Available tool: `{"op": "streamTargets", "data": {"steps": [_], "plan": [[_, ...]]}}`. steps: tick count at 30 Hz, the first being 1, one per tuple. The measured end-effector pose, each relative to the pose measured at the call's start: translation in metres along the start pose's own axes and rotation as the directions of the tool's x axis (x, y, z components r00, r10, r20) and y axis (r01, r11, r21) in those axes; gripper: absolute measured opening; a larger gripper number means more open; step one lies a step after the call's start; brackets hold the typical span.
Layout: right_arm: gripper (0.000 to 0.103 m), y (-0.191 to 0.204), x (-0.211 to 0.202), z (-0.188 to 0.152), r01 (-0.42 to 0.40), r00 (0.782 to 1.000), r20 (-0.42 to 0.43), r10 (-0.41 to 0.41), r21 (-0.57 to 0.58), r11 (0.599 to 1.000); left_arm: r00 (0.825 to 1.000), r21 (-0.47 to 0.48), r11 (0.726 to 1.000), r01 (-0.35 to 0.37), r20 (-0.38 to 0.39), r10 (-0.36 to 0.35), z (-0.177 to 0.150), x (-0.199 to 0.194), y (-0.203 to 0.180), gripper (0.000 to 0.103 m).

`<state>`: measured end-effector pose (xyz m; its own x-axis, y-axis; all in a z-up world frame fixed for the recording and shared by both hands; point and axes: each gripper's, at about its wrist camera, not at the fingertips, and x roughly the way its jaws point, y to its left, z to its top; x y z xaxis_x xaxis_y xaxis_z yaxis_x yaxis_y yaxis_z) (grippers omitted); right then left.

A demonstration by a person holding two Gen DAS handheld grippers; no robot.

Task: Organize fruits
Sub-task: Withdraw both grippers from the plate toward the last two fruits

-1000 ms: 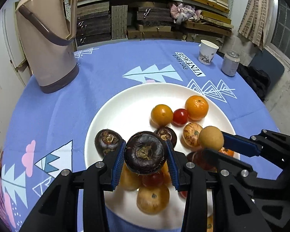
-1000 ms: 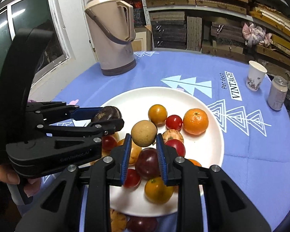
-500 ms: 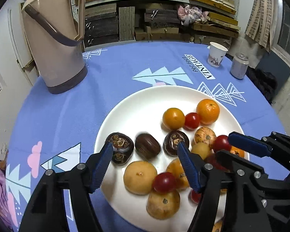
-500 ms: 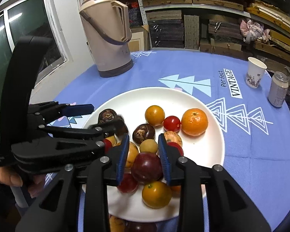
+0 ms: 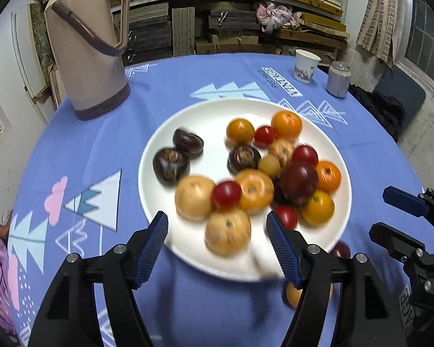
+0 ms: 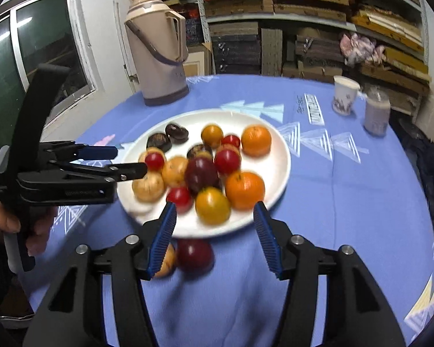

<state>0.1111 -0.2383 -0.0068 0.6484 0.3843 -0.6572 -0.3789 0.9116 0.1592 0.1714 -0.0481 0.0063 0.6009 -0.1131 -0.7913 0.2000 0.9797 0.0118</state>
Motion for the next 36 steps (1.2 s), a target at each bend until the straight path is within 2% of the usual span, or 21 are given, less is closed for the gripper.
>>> {"op": "streamTargets", "data": {"steps": [9, 23, 25, 26, 29, 32, 36], "plan": [[0.055, 0.004, 0.015, -0.028, -0.006, 0.998, -0.064, 0.007, 0.025, 1.000, 1.000, -0.030, 0.999, 0.012, -0.021, -0.012, -0.029, -0.010, 0.001, 0.076], [0.055, 0.007, 0.051, -0.025, -0.025, 0.994, -0.106, 0.034, 0.091, 0.996, 0.997, -0.039, 0.999, 0.038, -0.067, -0.040, -0.054, -0.007, 0.000, 0.077], [0.051, 0.006, 0.055, -0.025, -0.041, 0.992, -0.116, 0.053, 0.104, 0.994, 0.996, -0.039, 0.998, 0.040, -0.074, -0.043, -0.056, -0.006, 0.000, 0.079], [0.038, 0.007, 0.057, -0.025, -0.066, 0.990, -0.122, 0.077, 0.096, 0.993, 0.996, -0.039, 0.998, 0.040, -0.080, -0.043, -0.057, -0.005, 0.000, 0.079], [0.038, 0.014, 0.056, -0.025, -0.059, 0.990, -0.120, 0.067, 0.070, 0.996, 0.993, -0.032, 0.998, 0.063, -0.093, -0.066, -0.059, -0.004, -0.004, 0.080], [0.038, 0.001, 0.052, -0.028, -0.084, 0.988, -0.113, 0.100, 0.137, 0.987, 0.992, -0.002, 0.997, 0.080, -0.097, -0.080, -0.061, -0.005, -0.014, 0.080], [0.038, -0.015, 0.041, -0.034, -0.058, 0.992, -0.099, 0.075, 0.163, 0.985, 0.990, 0.036, 0.995, 0.098, -0.104, -0.094, -0.063, -0.003, -0.030, 0.082]]}}
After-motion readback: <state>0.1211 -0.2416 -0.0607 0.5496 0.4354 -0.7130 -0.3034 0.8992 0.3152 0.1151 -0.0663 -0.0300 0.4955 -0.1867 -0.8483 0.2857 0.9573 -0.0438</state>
